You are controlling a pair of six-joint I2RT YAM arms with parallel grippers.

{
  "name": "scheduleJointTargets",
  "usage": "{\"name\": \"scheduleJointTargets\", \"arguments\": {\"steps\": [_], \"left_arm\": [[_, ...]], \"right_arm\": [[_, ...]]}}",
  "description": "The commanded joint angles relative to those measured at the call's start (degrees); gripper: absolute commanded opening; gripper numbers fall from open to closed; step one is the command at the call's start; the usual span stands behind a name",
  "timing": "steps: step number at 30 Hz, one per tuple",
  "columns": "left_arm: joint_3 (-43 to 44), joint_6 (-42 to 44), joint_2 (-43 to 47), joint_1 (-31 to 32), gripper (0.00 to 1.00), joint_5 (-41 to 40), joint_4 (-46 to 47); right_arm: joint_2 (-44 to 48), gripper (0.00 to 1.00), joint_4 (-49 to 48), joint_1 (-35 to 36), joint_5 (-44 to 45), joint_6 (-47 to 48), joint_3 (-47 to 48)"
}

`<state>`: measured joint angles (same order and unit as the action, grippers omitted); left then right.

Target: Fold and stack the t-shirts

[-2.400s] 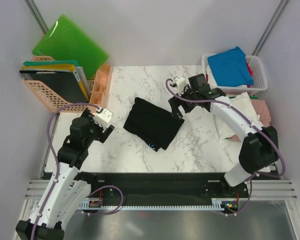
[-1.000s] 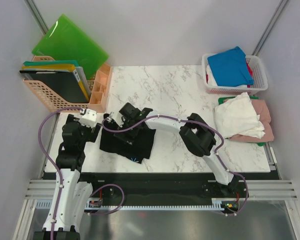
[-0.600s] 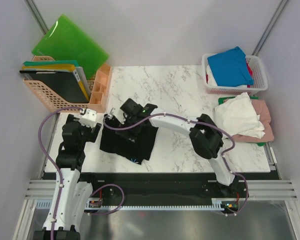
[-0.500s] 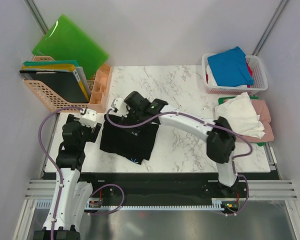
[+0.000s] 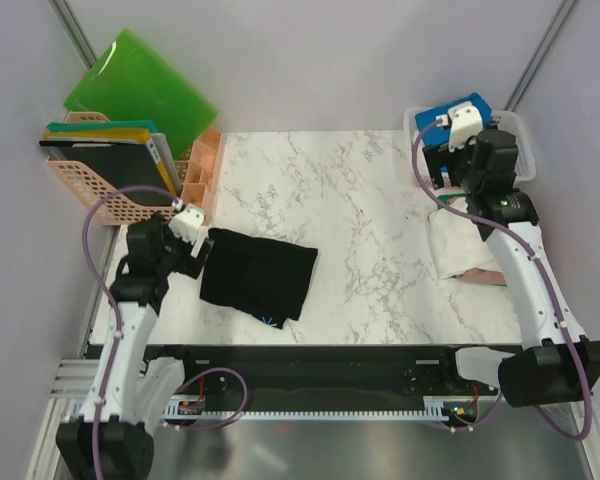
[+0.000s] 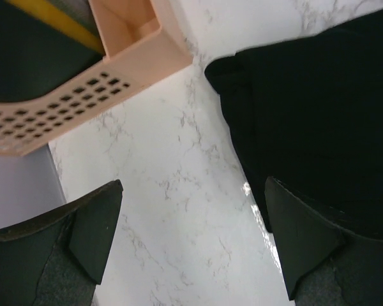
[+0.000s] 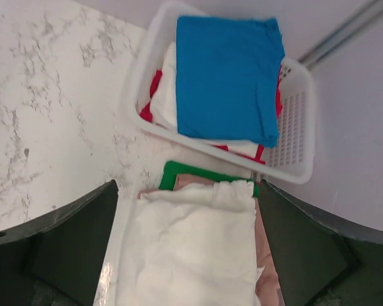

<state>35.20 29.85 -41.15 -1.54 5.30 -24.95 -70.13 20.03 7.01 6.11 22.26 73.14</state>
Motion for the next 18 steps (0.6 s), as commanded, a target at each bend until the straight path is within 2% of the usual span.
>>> {"name": "scheduleJointTargets", "arguments": {"steps": [1,3,6,10,16,18], "left_arm": [[15.39,1.62,-13.32,-0.39,1.0,8.65,-7.46],[23.55,-1.08,-18.33,-0.39,1.0,11.73,-11.5],[30.34,-6.52,-23.01,-0.39,1.0,17.45,-11.88],[30.46,-12.0,-22.23,-0.39,1.0,23.95,-5.57],[25.28,-5.51,-19.59,-0.31,1.0,16.08,-4.85],[23.08,-3.31,-17.92,-0.39,1.0,14.31,-4.14]], "right_arm": [[-2.72,0.98,8.76,-6.72,-11.28,-5.64,0.33],[-3.7,0.98,10.46,-8.93,-14.37,-8.27,-0.54],[-5.01,0.98,10.03,-9.2,-8.06,-11.79,-1.78],[-8.17,0.98,7.75,-13.93,-3.57,-12.25,-2.3],[-11.69,0.98,5.47,-19.99,2.94,-10.13,-4.58],[-12.92,0.98,4.93,-22.9,2.07,-11.44,-5.73]]}}
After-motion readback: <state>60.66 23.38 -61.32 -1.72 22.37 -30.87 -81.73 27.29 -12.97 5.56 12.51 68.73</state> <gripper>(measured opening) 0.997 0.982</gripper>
